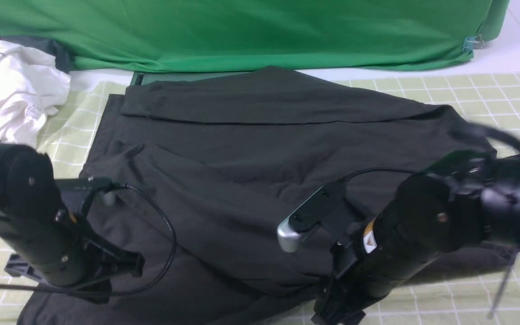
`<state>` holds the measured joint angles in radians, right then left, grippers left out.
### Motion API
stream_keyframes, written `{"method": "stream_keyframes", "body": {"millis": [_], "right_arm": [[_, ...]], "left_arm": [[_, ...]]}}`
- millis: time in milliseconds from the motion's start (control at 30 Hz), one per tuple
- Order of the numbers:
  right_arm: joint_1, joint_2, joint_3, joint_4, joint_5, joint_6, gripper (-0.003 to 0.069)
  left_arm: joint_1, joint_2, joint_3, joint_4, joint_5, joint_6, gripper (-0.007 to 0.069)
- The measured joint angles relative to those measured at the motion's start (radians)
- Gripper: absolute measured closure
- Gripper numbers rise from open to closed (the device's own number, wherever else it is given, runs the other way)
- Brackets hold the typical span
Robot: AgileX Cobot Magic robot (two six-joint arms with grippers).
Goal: Fold a long-sleeved shirt over a green coffee tablecloth.
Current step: 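Grab the top left corner of the dark shirt with the left gripper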
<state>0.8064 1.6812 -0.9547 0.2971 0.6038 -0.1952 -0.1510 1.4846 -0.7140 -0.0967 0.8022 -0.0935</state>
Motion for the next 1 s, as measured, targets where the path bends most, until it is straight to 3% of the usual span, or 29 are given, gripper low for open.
{"method": "stream_keyframes", "body": {"millis": [367,433,533,600,833,1000], "right_arm": [[0.000,0.068,0.002,0.003,-0.178,-0.033,0.0262],[0.000,0.068,0.002,0.003,-0.193,-0.050,0.0340],[0.000,0.068,0.002,0.003,-0.186,-0.064,0.0557],[0.000,0.068,0.002,0.003,-0.161,-0.069,0.0620],[0.001,0.068,0.002,0.014,0.033,-0.052,0.0658],[0.030,0.055,0.002,0.014,0.077,-0.039,0.0659]], "left_arm": [[0.000,0.000,0.008,-0.002,-0.026,0.000,0.0613],[0.000,0.000,0.008,-0.002,-0.026,0.000,0.0613],[0.000,0.000,0.008,-0.002,-0.025,0.000,0.0613],[0.000,0.000,0.008,-0.002,-0.022,0.000,0.0613],[0.000,0.000,0.008,-0.002,0.023,0.000,0.0613],[0.000,0.000,0.008,-0.002,0.026,0.000,0.0613]]}}
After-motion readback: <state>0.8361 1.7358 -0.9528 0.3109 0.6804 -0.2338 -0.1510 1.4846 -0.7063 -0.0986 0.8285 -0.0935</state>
